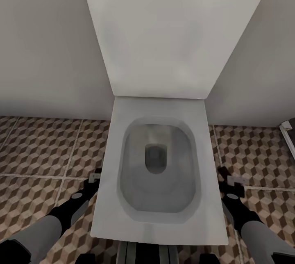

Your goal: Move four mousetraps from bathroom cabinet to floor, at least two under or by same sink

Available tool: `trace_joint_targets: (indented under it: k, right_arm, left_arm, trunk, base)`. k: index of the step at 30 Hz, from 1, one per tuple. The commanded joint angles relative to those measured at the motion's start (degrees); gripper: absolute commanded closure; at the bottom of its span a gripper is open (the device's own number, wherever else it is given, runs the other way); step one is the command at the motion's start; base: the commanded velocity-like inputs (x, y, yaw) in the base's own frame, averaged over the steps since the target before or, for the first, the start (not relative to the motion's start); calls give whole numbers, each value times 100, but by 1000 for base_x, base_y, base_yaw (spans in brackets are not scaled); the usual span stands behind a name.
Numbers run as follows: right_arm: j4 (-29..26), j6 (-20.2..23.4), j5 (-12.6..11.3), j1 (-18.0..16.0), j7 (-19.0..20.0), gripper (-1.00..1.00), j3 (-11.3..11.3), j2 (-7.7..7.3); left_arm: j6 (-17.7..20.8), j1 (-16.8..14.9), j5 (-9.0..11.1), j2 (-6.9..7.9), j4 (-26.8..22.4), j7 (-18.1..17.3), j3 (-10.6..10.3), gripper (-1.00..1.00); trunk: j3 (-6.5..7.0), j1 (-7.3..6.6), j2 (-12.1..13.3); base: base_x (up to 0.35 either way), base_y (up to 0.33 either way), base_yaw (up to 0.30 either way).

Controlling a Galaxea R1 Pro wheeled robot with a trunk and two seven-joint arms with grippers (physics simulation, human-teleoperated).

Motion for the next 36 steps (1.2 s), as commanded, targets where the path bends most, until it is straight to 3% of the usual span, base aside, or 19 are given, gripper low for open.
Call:
trace_joint_targets:
  k: [1,23,36]
  right_arm:
    - [33,-19,-39,-3,51,100,-29,-4]
    - [174,-3,-170,-3,251,100,-29,-69]
    - [178,106,-188,-3,667,100,-29,-68]
  left_arm:
    - [-15,-4,45,5,15,-5,-43,100]
    - [-2,-4,48,4,191,-11,-39,100]
    - [-1,-4,48,-11,193,-12,-38,100]
  trunk:
    - [-3,-1,-1]
    - [-3,-1,-1]
    - [-3,-1,-1]
  base:
    - [0,0,0]
    - [0,0,0]
    - [0,0,0]
